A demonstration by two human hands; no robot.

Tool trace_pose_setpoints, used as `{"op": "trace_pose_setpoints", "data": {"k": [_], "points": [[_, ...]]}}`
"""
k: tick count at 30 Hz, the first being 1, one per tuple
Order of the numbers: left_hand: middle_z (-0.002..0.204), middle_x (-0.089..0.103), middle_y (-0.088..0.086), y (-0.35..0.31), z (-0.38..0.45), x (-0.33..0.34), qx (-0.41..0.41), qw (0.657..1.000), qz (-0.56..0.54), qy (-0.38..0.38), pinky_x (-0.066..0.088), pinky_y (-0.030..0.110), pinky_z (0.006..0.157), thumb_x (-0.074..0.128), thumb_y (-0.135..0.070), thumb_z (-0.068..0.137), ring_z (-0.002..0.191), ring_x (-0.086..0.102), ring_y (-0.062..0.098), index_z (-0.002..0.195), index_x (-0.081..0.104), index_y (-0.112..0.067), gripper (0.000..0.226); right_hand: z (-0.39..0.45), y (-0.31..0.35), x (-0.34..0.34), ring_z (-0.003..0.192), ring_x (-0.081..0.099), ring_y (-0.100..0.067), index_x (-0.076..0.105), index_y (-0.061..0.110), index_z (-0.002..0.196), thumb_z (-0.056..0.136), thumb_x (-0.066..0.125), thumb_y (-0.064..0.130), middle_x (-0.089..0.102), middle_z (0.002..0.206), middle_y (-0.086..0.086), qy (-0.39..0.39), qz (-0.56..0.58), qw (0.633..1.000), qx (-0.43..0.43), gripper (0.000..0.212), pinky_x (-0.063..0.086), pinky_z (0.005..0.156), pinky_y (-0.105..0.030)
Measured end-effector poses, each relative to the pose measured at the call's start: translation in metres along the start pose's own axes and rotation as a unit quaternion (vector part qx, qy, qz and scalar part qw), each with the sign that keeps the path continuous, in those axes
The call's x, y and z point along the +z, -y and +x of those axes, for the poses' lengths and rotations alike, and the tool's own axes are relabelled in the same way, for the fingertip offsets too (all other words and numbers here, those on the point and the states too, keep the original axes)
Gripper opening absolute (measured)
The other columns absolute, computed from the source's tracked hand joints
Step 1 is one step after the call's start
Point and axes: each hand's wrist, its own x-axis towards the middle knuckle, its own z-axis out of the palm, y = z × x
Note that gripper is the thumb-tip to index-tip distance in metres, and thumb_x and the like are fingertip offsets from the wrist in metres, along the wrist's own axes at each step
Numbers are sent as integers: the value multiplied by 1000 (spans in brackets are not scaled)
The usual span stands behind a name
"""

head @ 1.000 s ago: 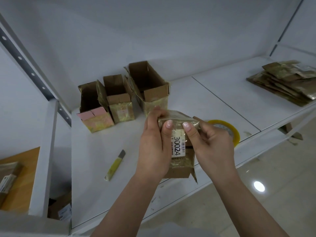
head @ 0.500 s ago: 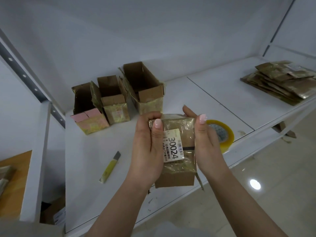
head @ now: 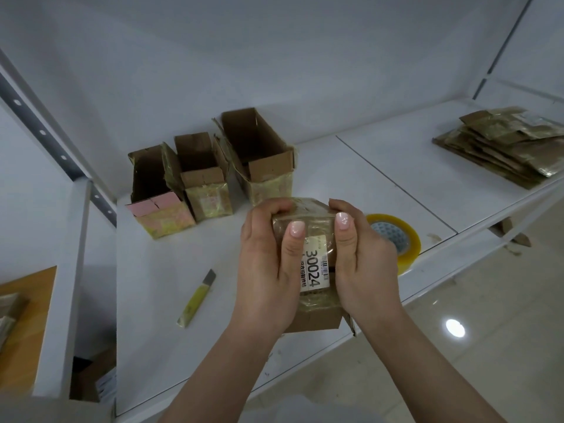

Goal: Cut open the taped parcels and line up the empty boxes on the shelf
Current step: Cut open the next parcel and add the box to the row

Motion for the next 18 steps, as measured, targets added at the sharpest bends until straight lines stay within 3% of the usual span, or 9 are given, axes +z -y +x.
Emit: {"op": "trace_pose_setpoints", "data": {"k": [4,7,9,12,15,16,18], "points": [[105,64,-1,10,8,-3,18,1000,6,-13,48,22,68,33,-51,97,87,63,11,117,57,-22,43,-2,-4,4,61,65,-14,60,22,125,96,10,65,65,68,4,2,-10,1000,-3,72,55,49,-40],[97,66,-4,21,16,-14,18,1000,-14,-6,48,19,64,34,-45,99,82,65,12,115,59,-21,39,4,-11,-2,80,69,-15,62,43,110,93,17,70,71,83,-1,52,89,994,47,55,57,70,-47],[102,68,-8,27,22,-27,47,998,-34,12,49,15,72,34,-36,102,92,65,6,114,61,-14,37,11,-17,-9,93,68,-13,61,44,112,90,32,69,72,99,1,47,120,988,90,44,56,85,-44],[120,66,-6,39,34,-51,69,993,-62,77,48,19,89,33,-50,102,114,60,8,112,62,-11,50,23,-29,-22,120,56,-5,49,27,138,75,55,71,59,130,11,73,95,982,148,77,46,104,-34],[128,63,0,46,48,-70,74,979,-46,186,51,36,97,33,-61,97,121,58,18,114,63,-8,63,40,-26,-41,141,25,2,23,42,149,56,68,78,31,152,21,258,-9,963,72,109,28,115,-34],[128,63,1,45,53,-74,80,971,-38,222,51,38,96,34,-62,97,121,59,20,114,63,-8,63,46,-22,-46,141,10,13,14,48,149,54,75,76,18,154,27,336,-46,940,43,116,18,119,-35],[127,65,3,40,62,-78,75,953,-62,287,52,36,95,38,-61,95,120,60,22,113,65,-8,62,52,-15,-51,119,-13,37,1,49,149,57,79,62,0,144,38,463,-104,880,7,122,2,117,-25]]}}
